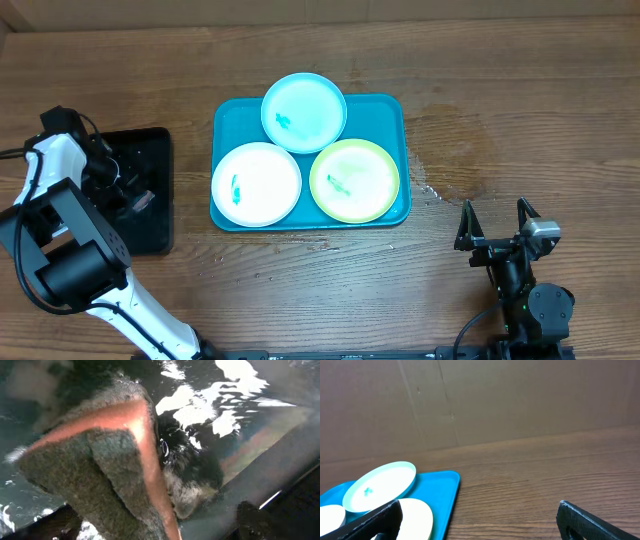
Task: Clean dirty plates on tray and stack at the side
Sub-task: 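Grasp the pink-green sponge with the left gripper and lift it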
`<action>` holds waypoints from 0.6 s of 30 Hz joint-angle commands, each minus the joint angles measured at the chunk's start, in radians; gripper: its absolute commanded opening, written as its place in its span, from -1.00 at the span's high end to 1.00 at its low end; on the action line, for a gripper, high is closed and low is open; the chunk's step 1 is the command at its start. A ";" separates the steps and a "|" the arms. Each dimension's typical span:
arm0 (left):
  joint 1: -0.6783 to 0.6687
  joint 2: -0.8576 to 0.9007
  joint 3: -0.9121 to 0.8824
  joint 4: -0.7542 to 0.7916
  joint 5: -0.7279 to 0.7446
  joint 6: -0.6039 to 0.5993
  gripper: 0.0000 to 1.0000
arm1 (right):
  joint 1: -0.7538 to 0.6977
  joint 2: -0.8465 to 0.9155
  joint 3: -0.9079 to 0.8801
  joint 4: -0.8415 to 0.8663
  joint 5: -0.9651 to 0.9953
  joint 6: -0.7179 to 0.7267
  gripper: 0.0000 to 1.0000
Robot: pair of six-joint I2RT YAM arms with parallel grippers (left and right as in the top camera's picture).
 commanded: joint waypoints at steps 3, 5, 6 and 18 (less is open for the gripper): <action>0.000 0.013 0.012 0.005 -0.019 -0.001 -0.21 | 0.005 -0.008 -0.010 0.007 0.010 -0.001 -1.00; 0.000 0.012 0.024 -0.003 -0.019 -0.001 0.14 | 0.005 -0.008 -0.010 0.007 0.010 -0.001 -1.00; 0.000 0.011 0.033 -0.010 -0.019 0.000 0.37 | 0.005 -0.008 -0.010 0.007 0.010 0.000 -1.00; -0.002 0.006 0.455 -0.338 0.059 0.000 0.92 | 0.005 -0.008 -0.010 0.007 0.010 0.000 -1.00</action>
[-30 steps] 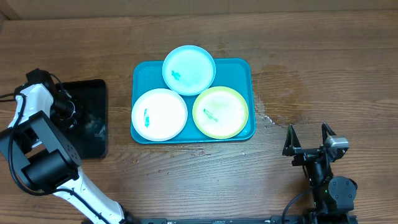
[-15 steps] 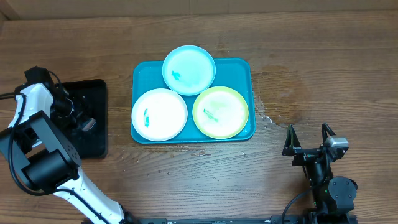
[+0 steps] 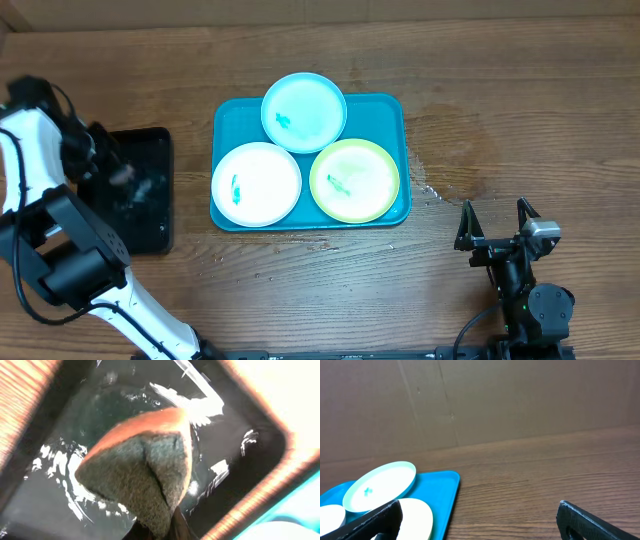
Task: Clean dirty plates on tray and stack at the side
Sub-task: 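Grasp the pink-green sponge with the left gripper and lift it, then carry the sponge with the left gripper onto the white plate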
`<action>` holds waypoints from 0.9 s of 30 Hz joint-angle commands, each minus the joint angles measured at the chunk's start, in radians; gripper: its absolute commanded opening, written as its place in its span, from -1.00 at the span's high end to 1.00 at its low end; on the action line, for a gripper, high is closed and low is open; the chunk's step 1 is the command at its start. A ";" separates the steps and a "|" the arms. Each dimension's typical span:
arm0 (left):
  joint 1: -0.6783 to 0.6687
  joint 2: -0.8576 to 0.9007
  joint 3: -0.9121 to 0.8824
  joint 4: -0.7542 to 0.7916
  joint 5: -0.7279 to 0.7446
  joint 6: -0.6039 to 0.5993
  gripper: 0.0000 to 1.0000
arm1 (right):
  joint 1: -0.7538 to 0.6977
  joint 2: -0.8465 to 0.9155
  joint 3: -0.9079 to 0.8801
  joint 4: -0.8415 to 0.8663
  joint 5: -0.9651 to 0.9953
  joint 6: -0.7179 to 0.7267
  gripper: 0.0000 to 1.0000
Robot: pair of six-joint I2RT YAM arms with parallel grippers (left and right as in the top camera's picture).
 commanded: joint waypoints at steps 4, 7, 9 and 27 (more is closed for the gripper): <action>-0.004 0.001 0.281 -0.196 0.143 0.002 0.92 | 0.005 -0.008 -0.010 0.008 0.010 0.000 -1.00; -0.008 0.002 0.296 -0.232 0.124 0.002 0.92 | 0.005 -0.008 -0.010 0.008 0.010 0.000 -1.00; -0.014 0.008 0.268 -0.220 0.064 -0.001 0.92 | 0.005 -0.008 -0.010 0.008 0.010 0.000 -1.00; 0.021 -0.006 0.213 -0.187 0.219 0.015 0.92 | 0.005 -0.008 -0.010 0.008 0.010 0.000 -1.00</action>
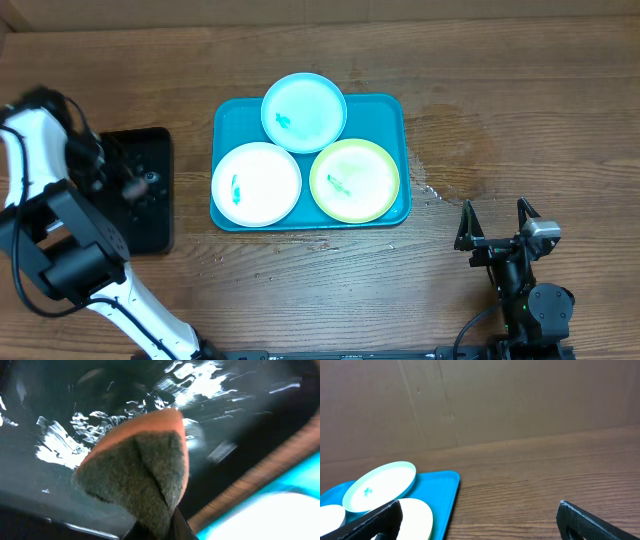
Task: Clean dirty plates on tray and stack at the side
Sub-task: 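Carry the sponge with the left gripper onto the white plate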
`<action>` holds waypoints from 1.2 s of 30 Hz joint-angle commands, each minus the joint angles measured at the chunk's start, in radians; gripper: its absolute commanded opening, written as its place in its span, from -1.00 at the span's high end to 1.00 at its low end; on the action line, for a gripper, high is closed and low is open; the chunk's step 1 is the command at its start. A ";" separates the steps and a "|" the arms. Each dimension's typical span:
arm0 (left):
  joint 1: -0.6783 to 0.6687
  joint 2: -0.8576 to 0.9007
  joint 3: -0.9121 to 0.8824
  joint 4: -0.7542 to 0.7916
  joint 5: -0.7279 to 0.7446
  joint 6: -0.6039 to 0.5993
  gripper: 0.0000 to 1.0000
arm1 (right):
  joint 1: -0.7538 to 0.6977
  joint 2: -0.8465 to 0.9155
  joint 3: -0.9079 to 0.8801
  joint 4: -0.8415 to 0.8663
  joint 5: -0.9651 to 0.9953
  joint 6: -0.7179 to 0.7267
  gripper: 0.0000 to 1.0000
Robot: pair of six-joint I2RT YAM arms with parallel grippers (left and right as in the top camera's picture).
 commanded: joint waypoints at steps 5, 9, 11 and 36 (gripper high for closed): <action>-0.008 -0.039 0.450 -0.222 0.376 0.183 0.91 | 0.005 -0.008 -0.010 0.007 0.010 -0.001 -1.00; -0.071 -0.037 0.460 -0.318 0.375 0.247 0.92 | 0.005 -0.008 -0.010 0.007 0.010 -0.001 -1.00; -0.122 -0.036 0.415 -0.342 0.375 0.299 0.91 | 0.005 -0.008 -0.010 0.007 0.010 0.000 -1.00; -0.619 -0.036 -0.330 0.245 0.132 0.062 0.92 | 0.005 -0.008 -0.010 0.007 0.010 -0.001 -1.00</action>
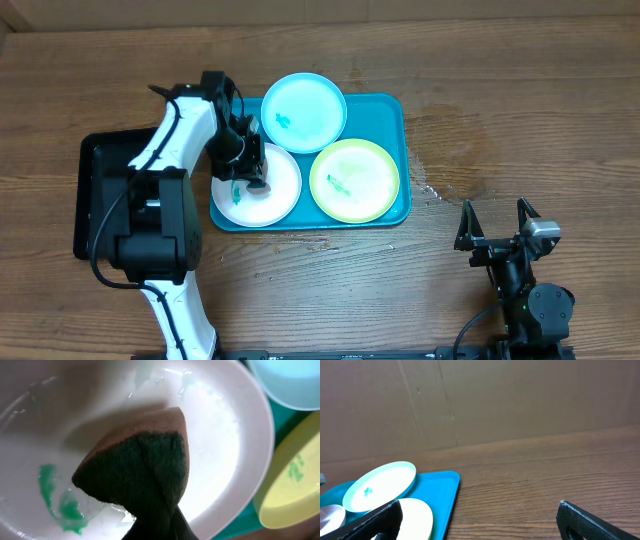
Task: Clean dirty plates on tray and stack at the side
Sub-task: 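Carry the sponge with the left gripper onto the white plate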
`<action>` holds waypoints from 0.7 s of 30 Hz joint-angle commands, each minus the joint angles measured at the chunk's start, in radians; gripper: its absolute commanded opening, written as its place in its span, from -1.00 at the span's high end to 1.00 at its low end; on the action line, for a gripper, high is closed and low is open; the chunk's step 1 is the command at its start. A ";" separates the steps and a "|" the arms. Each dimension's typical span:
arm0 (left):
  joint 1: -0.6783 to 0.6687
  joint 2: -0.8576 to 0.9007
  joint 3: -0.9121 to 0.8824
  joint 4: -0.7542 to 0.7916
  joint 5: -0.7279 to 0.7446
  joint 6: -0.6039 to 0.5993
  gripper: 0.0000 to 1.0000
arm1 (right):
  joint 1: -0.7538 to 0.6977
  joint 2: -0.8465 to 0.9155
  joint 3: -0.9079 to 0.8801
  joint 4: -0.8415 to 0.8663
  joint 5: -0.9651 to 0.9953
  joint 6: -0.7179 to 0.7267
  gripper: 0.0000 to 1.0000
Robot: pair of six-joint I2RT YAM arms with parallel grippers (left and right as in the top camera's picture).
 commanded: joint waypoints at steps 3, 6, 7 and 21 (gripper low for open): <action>-0.030 0.001 -0.073 0.053 0.014 -0.046 0.57 | 0.005 -0.008 -0.010 0.007 0.010 -0.001 -1.00; -0.023 0.001 -0.039 0.019 0.005 0.012 -0.04 | 0.005 -0.008 -0.010 0.007 0.010 -0.001 -1.00; -0.017 0.001 -0.008 -0.014 0.006 0.017 -0.19 | 0.005 -0.008 -0.010 0.007 0.010 -0.001 -1.00; 0.192 0.000 0.741 -0.480 0.007 0.016 -0.99 | 0.005 -0.008 -0.010 0.007 0.010 -0.001 -1.00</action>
